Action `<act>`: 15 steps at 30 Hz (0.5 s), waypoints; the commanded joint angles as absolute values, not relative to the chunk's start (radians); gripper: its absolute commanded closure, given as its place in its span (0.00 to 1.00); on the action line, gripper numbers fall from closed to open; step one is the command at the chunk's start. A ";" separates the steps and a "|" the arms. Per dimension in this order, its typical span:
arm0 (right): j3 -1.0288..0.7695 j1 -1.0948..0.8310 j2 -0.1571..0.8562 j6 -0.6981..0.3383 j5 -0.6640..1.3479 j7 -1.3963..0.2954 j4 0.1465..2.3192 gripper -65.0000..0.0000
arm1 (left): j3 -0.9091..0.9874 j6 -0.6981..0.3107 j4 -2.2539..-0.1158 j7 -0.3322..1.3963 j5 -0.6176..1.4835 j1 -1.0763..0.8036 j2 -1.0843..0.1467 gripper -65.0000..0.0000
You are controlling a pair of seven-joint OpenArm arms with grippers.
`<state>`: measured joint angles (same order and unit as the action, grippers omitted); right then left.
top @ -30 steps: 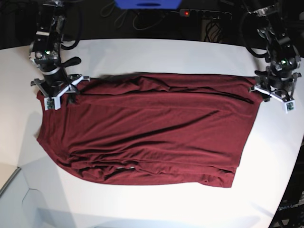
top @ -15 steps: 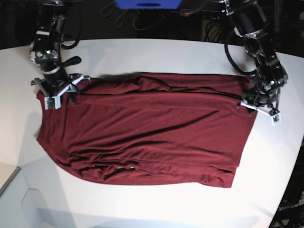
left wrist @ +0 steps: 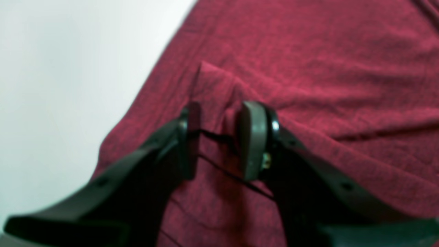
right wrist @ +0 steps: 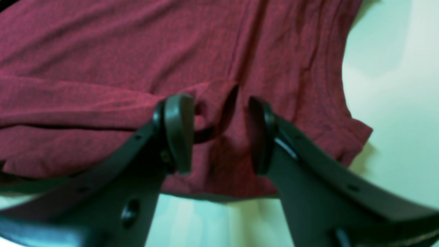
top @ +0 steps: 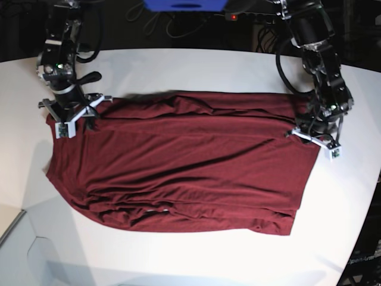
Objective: Layout the t-shirt on the table in an organized manner, then fold the t-shirt properly
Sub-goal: 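Regrasp the shirt edge with the left gripper beside the sleeve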
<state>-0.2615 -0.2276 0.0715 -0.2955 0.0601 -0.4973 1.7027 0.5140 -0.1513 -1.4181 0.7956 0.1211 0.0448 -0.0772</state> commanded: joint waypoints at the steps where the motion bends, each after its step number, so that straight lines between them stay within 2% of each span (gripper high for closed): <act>1: -0.265 -0.217 0.079 -0.298 0.067 -0.475 1.716 0.59 | 0.515 -0.148 -1.434 0.777 0.122 0.061 -0.085 0.77; 6: -0.265 -0.219 0.082 -0.298 0.067 -0.475 1.715 0.59 | 0.519 -0.148 -1.432 0.777 0.117 0.061 -0.088 1.00; 11: -0.265 -0.217 0.082 -0.298 0.067 -0.475 1.715 0.59 | 0.524 -0.148 -1.451 0.779 0.122 0.053 -0.090 1.00; 15: -0.265 -0.217 0.081 -0.298 0.067 -0.475 1.715 0.59 | 0.565 -0.148 -1.592 0.789 0.122 0.015 -0.082 1.00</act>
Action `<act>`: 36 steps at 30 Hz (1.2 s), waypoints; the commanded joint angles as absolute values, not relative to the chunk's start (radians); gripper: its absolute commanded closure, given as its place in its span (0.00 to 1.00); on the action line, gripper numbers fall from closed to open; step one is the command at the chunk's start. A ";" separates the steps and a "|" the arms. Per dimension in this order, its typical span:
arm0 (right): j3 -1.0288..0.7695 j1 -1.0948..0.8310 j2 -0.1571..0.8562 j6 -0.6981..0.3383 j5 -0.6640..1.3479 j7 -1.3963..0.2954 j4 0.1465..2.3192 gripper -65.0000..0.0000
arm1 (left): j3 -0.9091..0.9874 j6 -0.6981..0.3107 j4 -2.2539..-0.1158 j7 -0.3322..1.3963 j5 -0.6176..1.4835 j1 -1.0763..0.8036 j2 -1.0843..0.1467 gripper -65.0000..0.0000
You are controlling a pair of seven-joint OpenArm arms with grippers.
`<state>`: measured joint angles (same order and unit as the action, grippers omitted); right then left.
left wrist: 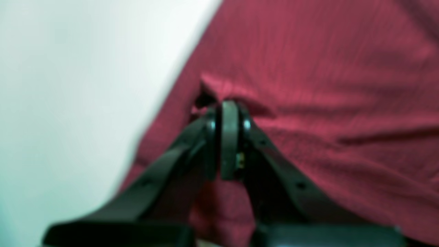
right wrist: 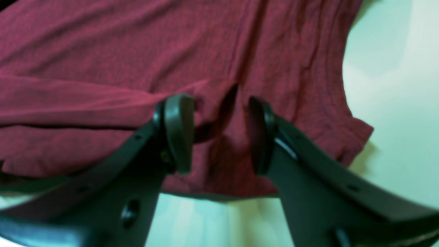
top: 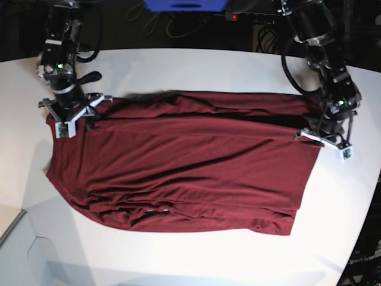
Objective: Layout the t-shirt on the table in an organized manner, then fold the t-shirt properly
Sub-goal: 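Regrasp the shirt edge with the left gripper beside the sleeve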
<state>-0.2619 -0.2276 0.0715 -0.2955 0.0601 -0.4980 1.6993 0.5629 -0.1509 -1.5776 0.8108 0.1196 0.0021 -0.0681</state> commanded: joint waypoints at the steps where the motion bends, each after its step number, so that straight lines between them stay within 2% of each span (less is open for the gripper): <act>1: -0.265 -0.217 0.081 -0.298 0.067 -0.475 1.715 0.59 | 0.568 -0.148 -1.641 0.789 0.122 0.004 -0.081 1.00; 7: -0.265 -0.217 0.081 -0.298 0.067 -0.473 1.715 0.59 | 0.576 -0.148 -1.891 0.895 0.122 -0.048 -0.062 1.00; 10: -0.265 -0.217 0.081 -0.298 0.068 -0.473 1.715 0.59 | 0.576 -0.147 -1.946 0.924 0.122 -0.077 -0.056 1.00; 24: -0.265 -0.217 0.081 -0.298 0.070 -0.472 1.715 0.59 | 0.725 -0.147 -2.002 0.929 0.122 -0.196 -0.008 1.00; 36: -0.263 -0.216 0.079 -0.298 0.071 -0.472 1.715 0.59 | 0.700 -0.147 -1.926 0.928 0.113 -0.116 -0.004 1.00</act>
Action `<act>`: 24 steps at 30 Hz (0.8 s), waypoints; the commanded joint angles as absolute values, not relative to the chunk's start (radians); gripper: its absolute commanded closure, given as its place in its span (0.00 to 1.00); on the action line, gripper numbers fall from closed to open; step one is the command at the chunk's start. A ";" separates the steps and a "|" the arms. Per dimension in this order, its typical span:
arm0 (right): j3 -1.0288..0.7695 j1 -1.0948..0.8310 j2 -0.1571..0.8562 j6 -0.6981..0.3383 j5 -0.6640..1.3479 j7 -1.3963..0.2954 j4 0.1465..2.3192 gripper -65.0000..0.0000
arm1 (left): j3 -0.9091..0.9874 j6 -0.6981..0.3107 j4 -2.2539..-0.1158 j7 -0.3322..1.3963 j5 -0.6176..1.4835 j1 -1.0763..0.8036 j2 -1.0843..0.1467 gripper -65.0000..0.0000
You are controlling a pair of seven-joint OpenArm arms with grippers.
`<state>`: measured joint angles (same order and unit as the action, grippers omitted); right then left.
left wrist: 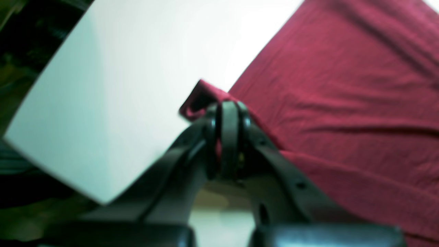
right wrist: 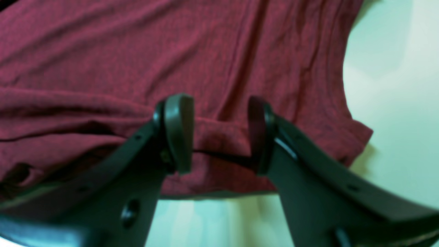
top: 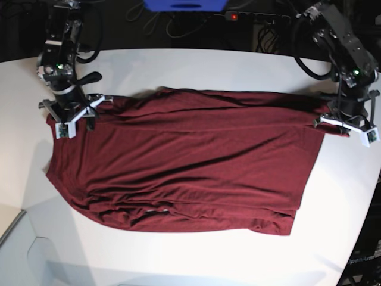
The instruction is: Layout the t-shirt on the table in an organized manner, then fold the t-shirt properly
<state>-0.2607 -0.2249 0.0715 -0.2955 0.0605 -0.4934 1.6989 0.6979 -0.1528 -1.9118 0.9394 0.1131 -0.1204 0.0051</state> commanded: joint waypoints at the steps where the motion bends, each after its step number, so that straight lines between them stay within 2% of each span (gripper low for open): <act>1: -0.263 -0.216 0.079 -0.298 0.071 -0.472 1.715 0.59 | 0.700 -0.147 -1.896 0.928 0.113 -0.101 -0.007 1.00; 11: -0.263 -0.216 0.082 -0.298 0.068 -0.472 1.715 0.59 | 0.707 -0.147 -1.592 0.917 0.111 0.031 -0.039 1.00; 24: -0.263 -0.214 0.081 -0.298 0.070 -0.472 1.715 0.59 | 0.702 -0.147 -1.600 0.929 0.122 0.079 -0.050 1.00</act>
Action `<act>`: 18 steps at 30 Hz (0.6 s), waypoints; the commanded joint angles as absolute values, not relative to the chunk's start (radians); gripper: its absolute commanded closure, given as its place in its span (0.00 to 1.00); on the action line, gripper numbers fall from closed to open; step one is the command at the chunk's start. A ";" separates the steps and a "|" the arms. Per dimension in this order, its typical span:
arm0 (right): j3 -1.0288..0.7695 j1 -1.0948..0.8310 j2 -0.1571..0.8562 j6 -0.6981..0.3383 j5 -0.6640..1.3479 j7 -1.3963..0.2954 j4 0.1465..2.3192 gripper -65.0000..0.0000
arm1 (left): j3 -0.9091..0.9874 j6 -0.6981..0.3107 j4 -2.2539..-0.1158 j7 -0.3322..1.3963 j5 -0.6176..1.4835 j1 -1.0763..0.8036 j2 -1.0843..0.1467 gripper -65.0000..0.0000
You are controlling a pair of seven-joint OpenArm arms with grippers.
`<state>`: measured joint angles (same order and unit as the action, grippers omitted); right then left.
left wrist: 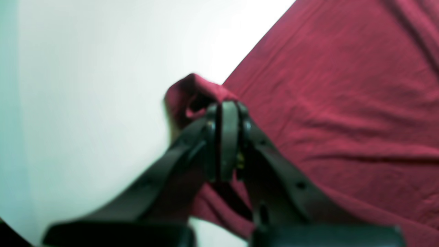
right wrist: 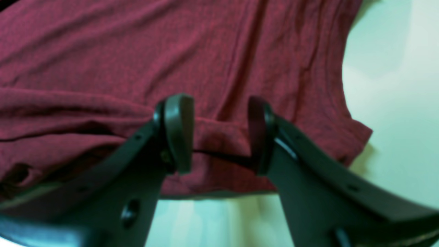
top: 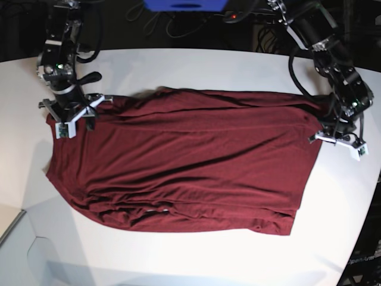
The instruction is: Layout the t-shirt on the table in an organized manner, then fold the t-shirt properly
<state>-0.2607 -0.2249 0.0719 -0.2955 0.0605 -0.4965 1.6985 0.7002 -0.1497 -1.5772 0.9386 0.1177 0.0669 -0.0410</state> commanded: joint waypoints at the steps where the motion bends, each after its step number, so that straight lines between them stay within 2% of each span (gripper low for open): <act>1: -0.263 -0.214 0.081 -0.298 0.070 -0.472 1.715 0.59 | 0.702 -0.147 -1.623 0.929 0.120 0.079 -0.050 1.00; 9: -0.262 -0.202 0.079 -0.298 0.070 -0.473 1.713 0.59 | 0.700 -0.145 -1.659 0.929 0.120 0.053 -0.048 1.00; 18: -0.122 -0.209 0.085 -0.298 0.065 -0.475 1.699 0.58 | 0.708 -0.147 -1.661 0.929 0.113 0.051 -0.050 1.00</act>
